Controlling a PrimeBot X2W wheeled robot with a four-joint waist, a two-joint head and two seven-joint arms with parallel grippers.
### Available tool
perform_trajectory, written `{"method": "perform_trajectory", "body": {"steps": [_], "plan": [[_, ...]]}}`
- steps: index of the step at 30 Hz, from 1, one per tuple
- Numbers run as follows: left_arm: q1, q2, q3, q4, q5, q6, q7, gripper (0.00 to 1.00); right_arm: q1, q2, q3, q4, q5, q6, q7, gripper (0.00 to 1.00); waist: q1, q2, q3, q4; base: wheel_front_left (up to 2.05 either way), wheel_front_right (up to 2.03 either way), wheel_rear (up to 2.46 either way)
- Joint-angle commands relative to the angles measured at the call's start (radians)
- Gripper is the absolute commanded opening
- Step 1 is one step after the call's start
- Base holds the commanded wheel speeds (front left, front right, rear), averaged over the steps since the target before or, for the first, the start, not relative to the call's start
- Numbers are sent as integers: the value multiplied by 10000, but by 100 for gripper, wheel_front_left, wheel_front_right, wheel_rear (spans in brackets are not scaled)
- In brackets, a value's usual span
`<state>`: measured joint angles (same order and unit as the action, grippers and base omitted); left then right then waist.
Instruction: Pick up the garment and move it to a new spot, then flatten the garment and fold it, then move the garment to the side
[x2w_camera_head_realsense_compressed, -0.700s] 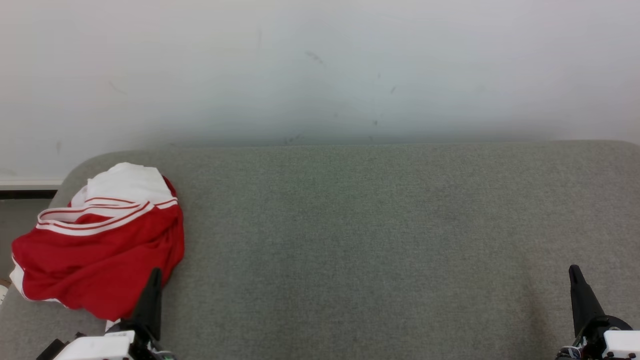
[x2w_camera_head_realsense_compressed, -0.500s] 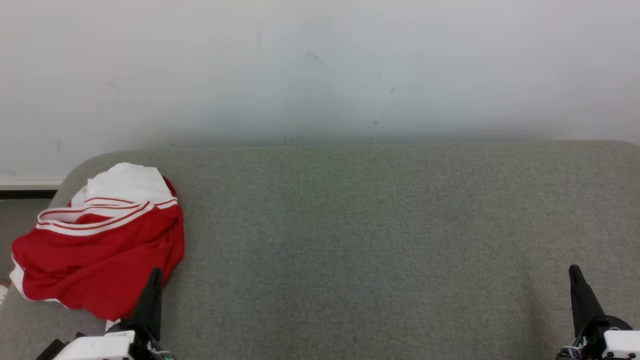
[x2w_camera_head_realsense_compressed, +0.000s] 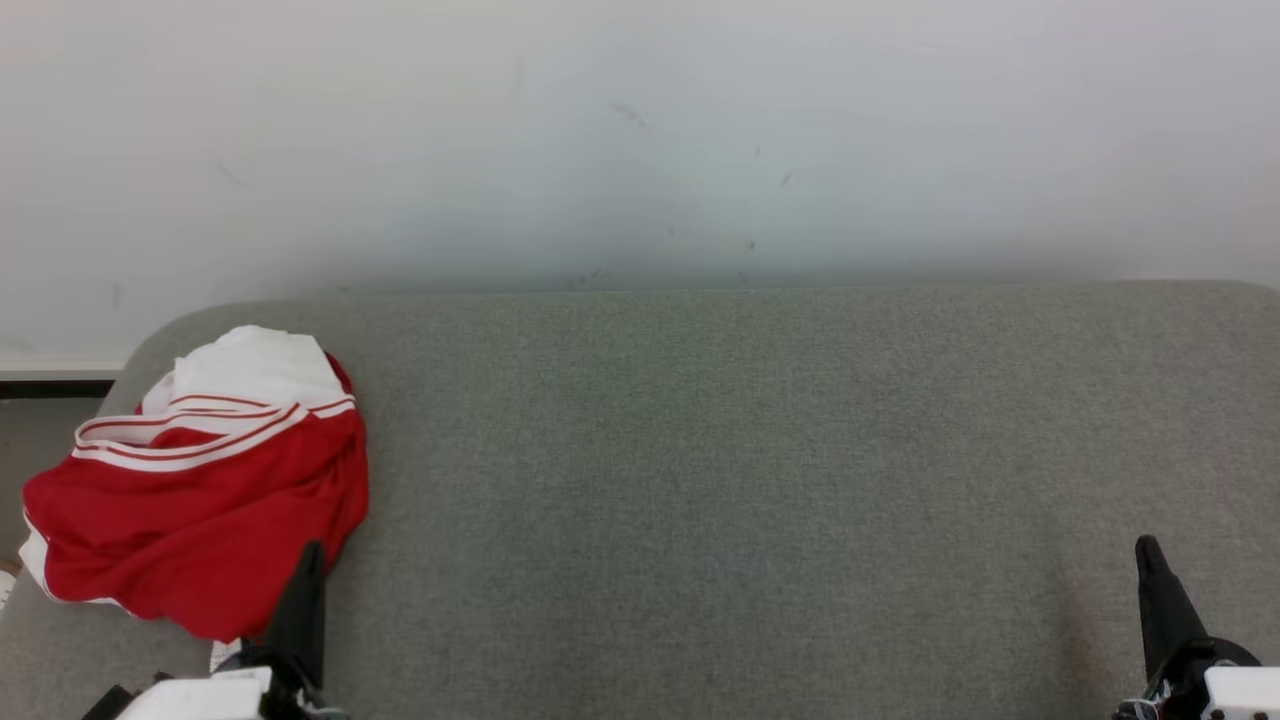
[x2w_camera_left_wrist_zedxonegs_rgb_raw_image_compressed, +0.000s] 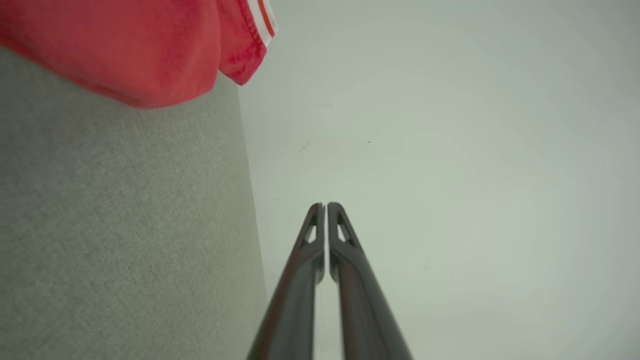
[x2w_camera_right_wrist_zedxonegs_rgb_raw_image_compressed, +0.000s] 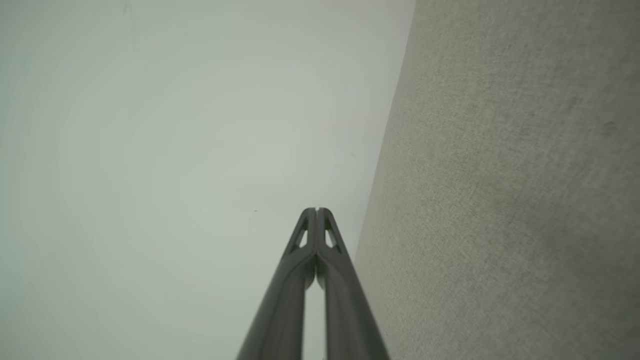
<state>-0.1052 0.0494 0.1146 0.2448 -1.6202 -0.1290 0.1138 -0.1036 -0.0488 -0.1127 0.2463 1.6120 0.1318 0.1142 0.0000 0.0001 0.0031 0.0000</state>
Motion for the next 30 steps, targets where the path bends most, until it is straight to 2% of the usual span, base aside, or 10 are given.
{"method": "perform_trajectory", "body": {"steps": [1,13,20,30], "plan": [[13,-4,-4,23,-8,4,-6,100,12,4,4,25,0,0,-4,100,0,-1,0,0,0,0,0],[217,-72,-355,315,480,14,-459,100,399,-5,264,111,-610,-1,-457,100,0,-1,-1,-1,0,0,0],[185,-61,-538,264,1383,47,-786,100,453,-116,355,-82,-1933,-3,-786,100,0,-1,-4,-3,0,0,0],[158,-45,-741,-49,3489,219,-1211,100,503,-359,632,-401,-4070,-4,-1214,100,0,-1,-18,-5,0,0,0]]}}
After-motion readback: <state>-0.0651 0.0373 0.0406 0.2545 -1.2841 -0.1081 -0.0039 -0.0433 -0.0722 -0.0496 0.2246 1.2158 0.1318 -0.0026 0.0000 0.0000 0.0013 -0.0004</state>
